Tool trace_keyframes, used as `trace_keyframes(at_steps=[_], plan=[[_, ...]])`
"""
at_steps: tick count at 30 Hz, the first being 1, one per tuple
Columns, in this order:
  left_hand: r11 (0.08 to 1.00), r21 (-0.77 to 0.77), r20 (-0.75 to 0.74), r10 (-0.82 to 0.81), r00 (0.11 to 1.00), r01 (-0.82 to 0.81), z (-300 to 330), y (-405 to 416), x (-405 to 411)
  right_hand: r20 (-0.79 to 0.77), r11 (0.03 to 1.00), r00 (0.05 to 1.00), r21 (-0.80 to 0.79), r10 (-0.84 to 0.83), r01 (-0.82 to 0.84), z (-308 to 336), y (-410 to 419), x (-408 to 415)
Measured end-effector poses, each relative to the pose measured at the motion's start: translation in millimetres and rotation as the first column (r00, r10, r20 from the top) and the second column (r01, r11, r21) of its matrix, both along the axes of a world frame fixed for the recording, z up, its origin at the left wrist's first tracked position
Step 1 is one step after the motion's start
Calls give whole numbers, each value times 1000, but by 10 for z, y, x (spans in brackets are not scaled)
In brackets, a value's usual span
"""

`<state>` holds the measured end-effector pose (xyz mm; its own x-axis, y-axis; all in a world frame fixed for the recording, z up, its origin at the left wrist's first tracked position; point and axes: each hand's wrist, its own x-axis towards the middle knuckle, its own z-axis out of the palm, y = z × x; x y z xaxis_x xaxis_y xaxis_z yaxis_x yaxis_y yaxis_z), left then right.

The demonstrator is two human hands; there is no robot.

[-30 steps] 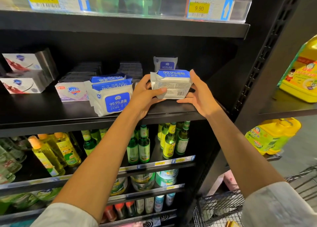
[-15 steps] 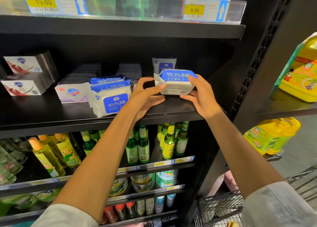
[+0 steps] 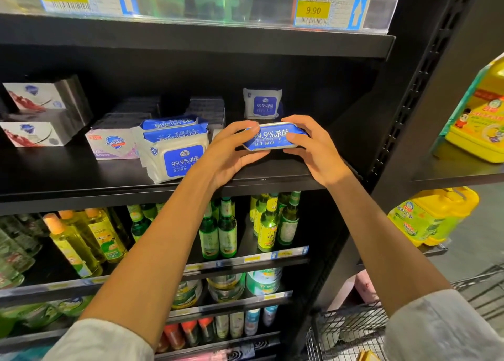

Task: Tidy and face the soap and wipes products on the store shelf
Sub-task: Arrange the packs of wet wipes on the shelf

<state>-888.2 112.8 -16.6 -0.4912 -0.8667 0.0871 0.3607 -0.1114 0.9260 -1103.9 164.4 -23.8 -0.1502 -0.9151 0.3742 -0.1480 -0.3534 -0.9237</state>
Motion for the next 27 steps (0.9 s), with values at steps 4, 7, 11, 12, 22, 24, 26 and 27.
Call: trace_keyframes(at_steps=[4, 7, 11, 12, 22, 24, 26, 27], plan=[[1000, -16, 24, 20, 1000, -20, -10, -14, -3, 23, 1000, 1000, 1, 19, -19, 15, -3, 0], [999, -34, 40, 27, 999, -26, -17, -10, -16, 88, 999, 996, 33, -14, 11, 30, -33, 3], [996, -80, 30, 39, 999, -36, -21, -6, -21, 198, 994, 980, 109, -29, 8, 53, -64, 33], [995, -96, 28, 39, 999, -36, -21, 1, -21, 206, 993, 978, 119, -26, 1, 50, -60, 36], [982, -182, 32, -35, 999, 40, -16, 41, -21, 182, 994, 983, 112, -31, 11, 53, 10, 26], [981, -189, 23, -39, 999, 43, -11, 39, -24, 188, 994, 982, 105, -31, 11, 53, 19, 28], [986, -167, 11, -30, 999, 31, -1, 47, -38, 172, 996, 985, 85, -21, 7, 49, 21, 32], [988, -152, 13, -21, 1000, 23, 3, 51, -48, 151, 997, 988, 71, -22, 12, 48, 25, 33]])
